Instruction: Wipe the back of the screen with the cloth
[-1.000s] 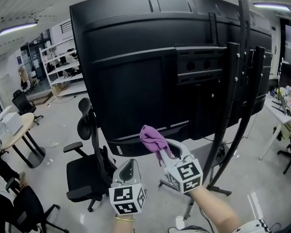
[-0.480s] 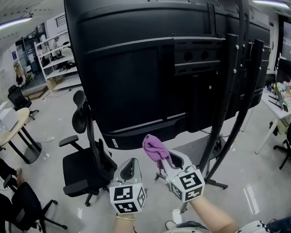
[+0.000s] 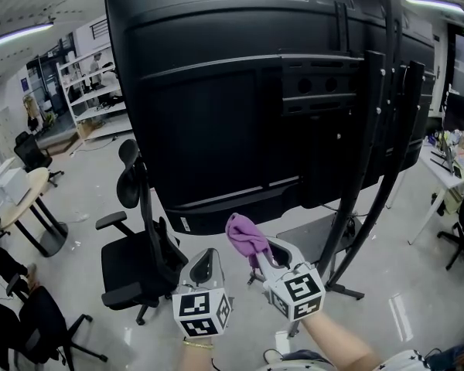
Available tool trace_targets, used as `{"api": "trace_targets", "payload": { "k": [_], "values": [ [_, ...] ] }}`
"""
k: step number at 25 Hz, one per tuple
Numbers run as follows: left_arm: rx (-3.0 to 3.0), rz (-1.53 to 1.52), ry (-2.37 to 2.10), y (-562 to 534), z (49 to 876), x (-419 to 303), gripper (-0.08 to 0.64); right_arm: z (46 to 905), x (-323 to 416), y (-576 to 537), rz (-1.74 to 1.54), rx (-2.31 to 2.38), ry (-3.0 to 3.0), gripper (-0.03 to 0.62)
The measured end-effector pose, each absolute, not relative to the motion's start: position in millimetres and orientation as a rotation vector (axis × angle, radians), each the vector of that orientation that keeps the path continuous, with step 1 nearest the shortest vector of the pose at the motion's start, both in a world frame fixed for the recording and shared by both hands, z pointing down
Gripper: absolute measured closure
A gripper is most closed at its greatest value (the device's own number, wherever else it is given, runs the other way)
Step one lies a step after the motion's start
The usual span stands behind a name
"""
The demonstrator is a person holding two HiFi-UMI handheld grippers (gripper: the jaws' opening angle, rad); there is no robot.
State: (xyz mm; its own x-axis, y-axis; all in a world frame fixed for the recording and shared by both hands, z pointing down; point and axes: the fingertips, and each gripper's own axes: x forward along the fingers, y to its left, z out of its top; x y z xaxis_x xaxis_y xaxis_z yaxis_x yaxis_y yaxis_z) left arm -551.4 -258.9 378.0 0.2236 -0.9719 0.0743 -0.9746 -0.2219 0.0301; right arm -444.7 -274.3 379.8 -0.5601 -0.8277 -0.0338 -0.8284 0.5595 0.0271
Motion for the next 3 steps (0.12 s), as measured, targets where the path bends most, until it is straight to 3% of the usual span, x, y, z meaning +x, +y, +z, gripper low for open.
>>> {"api": "trace_targets", "payload": {
  "k": [3],
  "values": [
    [2.399,0.062,-1.916,-259.9,378.2,-553.0,0.552,377.7,-446.2,-274.4,0.081,-1.465,2.76,0.545]
  ]
}}
